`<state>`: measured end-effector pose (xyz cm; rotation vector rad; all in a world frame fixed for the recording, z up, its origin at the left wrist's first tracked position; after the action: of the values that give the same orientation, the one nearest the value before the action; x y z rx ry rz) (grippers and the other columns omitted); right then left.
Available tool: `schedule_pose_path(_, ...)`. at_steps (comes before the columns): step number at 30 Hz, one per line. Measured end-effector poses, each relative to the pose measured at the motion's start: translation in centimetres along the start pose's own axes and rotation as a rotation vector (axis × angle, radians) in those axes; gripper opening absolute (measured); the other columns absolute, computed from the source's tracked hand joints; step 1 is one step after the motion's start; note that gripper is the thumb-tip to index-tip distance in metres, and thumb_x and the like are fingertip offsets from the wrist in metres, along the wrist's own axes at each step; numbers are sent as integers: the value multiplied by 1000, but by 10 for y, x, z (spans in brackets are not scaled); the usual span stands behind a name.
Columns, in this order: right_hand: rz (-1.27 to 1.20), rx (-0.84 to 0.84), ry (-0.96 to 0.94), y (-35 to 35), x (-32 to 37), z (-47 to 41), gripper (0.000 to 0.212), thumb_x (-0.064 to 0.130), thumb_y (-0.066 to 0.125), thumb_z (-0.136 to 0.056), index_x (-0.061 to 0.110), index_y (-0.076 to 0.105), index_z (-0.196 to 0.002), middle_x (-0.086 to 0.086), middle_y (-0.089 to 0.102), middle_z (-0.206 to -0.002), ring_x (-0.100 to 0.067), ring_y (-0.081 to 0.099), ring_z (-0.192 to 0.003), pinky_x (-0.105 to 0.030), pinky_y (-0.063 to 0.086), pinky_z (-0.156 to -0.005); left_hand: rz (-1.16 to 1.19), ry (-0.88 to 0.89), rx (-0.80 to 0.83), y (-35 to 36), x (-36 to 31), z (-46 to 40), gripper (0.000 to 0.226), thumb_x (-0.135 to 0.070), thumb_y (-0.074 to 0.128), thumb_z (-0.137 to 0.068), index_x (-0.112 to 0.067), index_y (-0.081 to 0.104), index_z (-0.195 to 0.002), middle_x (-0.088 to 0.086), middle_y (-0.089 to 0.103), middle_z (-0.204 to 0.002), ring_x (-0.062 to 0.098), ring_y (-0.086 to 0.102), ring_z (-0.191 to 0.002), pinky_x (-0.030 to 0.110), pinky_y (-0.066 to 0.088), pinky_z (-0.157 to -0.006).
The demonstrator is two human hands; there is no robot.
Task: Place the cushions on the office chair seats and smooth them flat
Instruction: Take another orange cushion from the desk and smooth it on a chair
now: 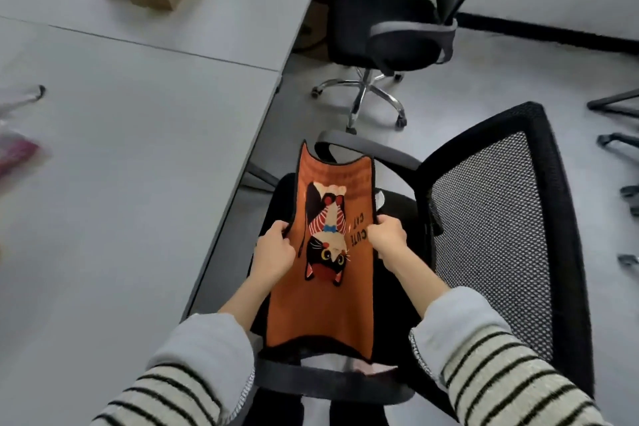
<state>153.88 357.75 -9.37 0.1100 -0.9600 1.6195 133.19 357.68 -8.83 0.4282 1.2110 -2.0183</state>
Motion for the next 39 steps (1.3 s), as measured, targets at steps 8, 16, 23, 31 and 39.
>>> schedule_pose_path(8,25,-120,157,34,-52,-75,24,14,39,-93,8,59,-106,-9,63,-98,-29,60,-86,-34,49,-71,82,-65,11,45,49,-62,38,-8,36,-98,-15,44,-134,5,61,-107,12,57,-78,28,46,-74)
schedule_pose_path(16,-55,-222,306,57,-94,-145,37,9,36,-94,11,41,-130,-15,57,-120,-35,57,-105,-47,49,-91,-54,-248,-131,76,123,-132,41,-15,28,-99,-21,37,-139,19,62,-111,37,58,-98,41,44,-83)
schedule_pose_path(23,53,-278,442,62,-128,-176,50,10,40,-92,9,27,-140,-18,47,-136,-40,51,-117,-56,40,-99,-59,-321,-176,91,148,-160,41,-17,27,-101,-11,38,-139,20,52,-133,38,47,-121,43,37,-99)
schedule_pose_path(31,111,-404,472,56,-138,-180,50,5,42,-93,8,26,-141,-18,41,-140,-35,38,-130,-49,26,-106,-69,-323,-178,88,153,-155,41,-27,21,-102,-18,31,-141,16,51,-134,37,49,-118,43,38,-95)
schedule_pose_path(39,174,-370,384,55,-133,-178,68,6,39,-93,12,3,-151,-19,17,-154,-35,22,-140,-49,23,-110,-71,-302,-181,95,155,-159,44,-12,32,-100,-11,29,-144,16,42,-141,34,42,-127,43,34,-103)
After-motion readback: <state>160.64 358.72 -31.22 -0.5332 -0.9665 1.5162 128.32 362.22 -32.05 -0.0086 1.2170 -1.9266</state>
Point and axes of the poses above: each hand's wrist, its own z-axis away from the middle knuckle, its own y-axis out of the palm, x = y × z, the point moved 4 cm from there along -z, towards the middle knuckle
